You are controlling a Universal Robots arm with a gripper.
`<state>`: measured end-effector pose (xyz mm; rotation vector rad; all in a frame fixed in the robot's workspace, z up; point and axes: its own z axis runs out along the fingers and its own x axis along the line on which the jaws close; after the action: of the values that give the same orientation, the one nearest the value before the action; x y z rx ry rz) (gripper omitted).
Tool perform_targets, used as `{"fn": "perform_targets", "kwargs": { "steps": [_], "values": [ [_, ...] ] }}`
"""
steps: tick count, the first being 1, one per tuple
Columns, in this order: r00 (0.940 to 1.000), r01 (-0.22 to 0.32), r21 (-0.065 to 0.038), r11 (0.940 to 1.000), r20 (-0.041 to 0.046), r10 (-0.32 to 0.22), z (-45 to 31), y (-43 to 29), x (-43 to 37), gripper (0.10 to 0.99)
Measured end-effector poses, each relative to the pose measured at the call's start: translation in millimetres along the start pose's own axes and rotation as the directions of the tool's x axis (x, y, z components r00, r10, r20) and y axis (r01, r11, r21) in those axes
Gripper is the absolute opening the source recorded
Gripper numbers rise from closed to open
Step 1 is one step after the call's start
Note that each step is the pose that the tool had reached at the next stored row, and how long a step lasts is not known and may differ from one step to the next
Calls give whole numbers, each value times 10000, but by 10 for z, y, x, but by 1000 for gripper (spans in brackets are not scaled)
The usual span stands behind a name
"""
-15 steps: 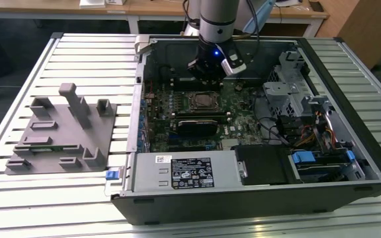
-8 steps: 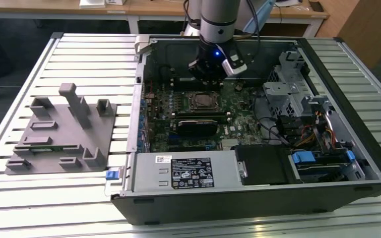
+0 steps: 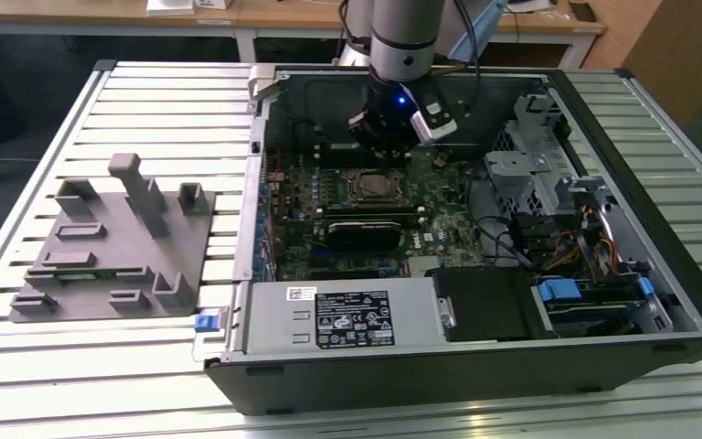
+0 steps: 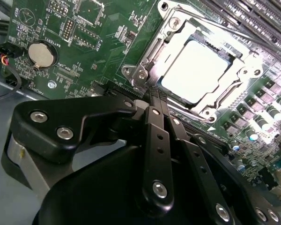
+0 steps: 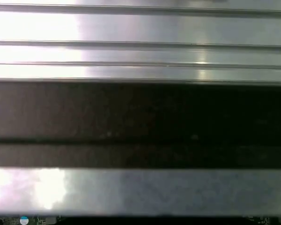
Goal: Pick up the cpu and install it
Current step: 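Install the second cpu locking lever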
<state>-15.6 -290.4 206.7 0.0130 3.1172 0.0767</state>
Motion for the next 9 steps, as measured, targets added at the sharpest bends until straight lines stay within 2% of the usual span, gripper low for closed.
{"fn": "perform_targets", "kwargs": {
  "steps": [9],
  "values": [
    [10000,-2,4,10000,-2,2,-7,-35,-3,122]
  ]
}}
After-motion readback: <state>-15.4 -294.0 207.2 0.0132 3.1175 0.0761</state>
